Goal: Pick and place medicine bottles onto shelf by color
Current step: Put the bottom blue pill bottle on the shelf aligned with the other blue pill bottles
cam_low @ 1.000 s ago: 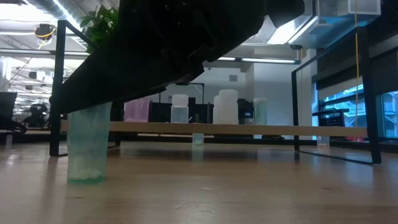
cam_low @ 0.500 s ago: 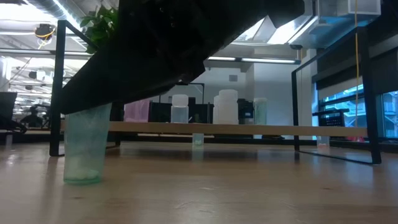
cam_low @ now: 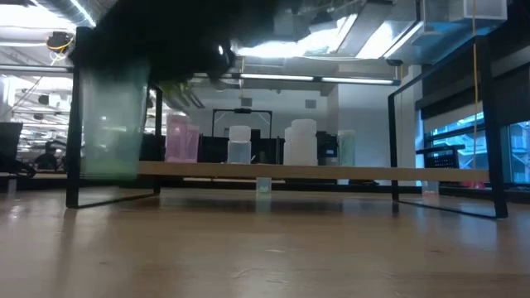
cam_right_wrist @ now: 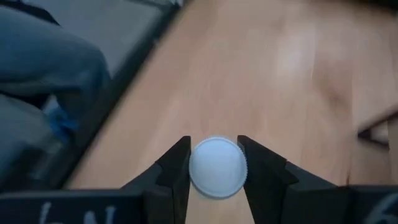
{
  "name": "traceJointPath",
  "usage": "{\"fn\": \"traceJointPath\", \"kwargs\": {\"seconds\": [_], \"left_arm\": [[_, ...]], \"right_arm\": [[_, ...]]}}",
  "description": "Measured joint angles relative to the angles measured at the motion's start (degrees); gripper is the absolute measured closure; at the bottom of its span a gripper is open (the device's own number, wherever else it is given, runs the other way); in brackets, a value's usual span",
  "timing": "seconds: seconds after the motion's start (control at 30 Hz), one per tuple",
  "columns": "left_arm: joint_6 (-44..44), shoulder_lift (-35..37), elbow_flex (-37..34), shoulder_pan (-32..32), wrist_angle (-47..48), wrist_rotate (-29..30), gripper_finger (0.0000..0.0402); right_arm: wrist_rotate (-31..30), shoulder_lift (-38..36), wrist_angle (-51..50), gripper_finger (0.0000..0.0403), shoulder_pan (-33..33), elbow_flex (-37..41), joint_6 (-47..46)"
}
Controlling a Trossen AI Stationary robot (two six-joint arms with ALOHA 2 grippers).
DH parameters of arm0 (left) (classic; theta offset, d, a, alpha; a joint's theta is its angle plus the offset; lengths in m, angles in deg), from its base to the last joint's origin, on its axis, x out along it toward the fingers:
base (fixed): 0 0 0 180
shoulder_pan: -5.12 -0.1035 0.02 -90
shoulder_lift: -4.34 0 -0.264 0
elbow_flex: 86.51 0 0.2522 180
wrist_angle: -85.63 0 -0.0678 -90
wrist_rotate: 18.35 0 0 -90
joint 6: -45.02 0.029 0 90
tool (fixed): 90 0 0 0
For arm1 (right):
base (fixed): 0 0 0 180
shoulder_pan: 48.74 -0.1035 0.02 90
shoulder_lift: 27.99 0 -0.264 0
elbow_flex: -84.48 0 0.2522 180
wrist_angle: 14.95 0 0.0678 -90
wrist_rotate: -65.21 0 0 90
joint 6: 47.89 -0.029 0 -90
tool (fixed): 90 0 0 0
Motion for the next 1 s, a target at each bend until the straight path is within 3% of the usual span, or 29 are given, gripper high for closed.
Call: {"fn": "traceJointPath", "kwargs": {"seconds": [0.27, 0.67, 1.0], "left_arm": [[0.0, 0.0, 0.0, 0.0, -0.2, 0.0, 0.0149], [0.0, 0.0, 0.0, 0.0, -0.2, 0.0, 0.0149], [0.0, 0.0, 0.0, 0.0, -0.2, 0.0, 0.0149]], "right_arm": [[1.1, -6.7, -7.1, 0.0279, -0.3, -0.2, 4.0], [-7.7, -15.5, -23.6, 0.0277, -0.3, -0.2, 2.4], [-9.9, -19.2, -33.4, 0.0277, 0.0, -0.2, -3.6]]}}
